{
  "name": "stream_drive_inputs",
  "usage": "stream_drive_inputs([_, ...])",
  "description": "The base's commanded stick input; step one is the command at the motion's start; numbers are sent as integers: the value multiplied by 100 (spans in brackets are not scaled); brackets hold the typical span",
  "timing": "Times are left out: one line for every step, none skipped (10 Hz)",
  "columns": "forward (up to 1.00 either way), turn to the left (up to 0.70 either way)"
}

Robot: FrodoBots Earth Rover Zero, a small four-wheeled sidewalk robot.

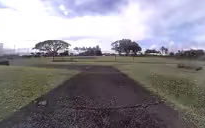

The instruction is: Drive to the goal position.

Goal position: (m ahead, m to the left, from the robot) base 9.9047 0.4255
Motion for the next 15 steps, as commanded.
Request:
stream_drive_inputs([50,0])
stream_drive_inputs([50,0])
stream_drive_inputs([50,0])
stream_drive_inputs([50,0])
stream_drive_inputs([50,0])
stream_drive_inputs([50,0])
stream_drive_inputs([50,0])
stream_drive_inputs([50,0])
stream_drive_inputs([50,0])
stream_drive_inputs([50,0])
stream_drive_inputs([50,0])
stream_drive_inputs([50,0])
stream_drive_inputs([50,0])
stream_drive_inputs([50,0])
stream_drive_inputs([50,0])
